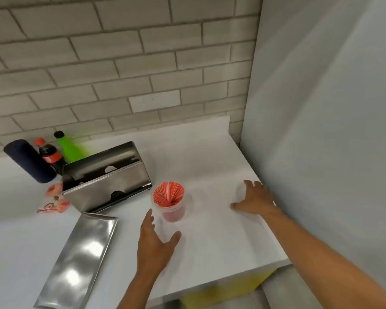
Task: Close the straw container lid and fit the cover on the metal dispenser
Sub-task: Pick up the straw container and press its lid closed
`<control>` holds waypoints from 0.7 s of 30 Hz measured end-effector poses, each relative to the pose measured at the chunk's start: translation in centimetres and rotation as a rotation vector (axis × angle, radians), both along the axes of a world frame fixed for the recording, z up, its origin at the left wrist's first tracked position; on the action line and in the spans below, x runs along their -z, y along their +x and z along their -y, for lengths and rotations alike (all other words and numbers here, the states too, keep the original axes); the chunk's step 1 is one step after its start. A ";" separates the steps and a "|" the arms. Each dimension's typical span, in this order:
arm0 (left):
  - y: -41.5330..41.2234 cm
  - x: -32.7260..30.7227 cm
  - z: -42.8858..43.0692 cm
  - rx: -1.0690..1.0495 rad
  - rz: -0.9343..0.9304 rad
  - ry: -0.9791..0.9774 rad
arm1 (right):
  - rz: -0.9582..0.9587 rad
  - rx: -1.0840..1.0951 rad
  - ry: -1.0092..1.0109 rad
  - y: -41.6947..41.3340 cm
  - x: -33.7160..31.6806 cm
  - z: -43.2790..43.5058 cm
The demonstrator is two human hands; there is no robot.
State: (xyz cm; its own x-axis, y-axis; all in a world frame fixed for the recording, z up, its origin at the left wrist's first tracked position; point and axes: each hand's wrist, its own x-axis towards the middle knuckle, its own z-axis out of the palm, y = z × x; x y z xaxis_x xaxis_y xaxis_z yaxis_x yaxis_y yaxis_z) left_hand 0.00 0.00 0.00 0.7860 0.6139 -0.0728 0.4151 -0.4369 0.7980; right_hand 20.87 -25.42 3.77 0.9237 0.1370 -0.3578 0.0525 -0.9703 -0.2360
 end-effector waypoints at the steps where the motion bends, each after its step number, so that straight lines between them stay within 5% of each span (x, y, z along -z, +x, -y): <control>1: 0.7 0.0 -0.3 0.004 0.016 -0.010 | 0.005 0.008 -0.015 0.6 0.4 -0.2; 12: 4.8 0.4 -2.3 0.120 0.173 -0.138 | -0.020 0.184 0.182 2.1 -1.5 -1.8; 21: 6.7 1.2 -3.6 0.128 0.190 -0.207 | -0.004 -0.201 0.437 -1.9 -9.7 -11.2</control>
State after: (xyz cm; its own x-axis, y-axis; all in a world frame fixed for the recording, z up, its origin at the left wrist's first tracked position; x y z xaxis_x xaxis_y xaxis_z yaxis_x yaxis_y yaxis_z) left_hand 6.73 3.59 -1.20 0.8677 0.4961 -0.0308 0.2022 -0.2957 0.9336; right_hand 18.97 -14.26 13.44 0.8623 0.4508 -0.2307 0.2267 -0.7511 -0.6200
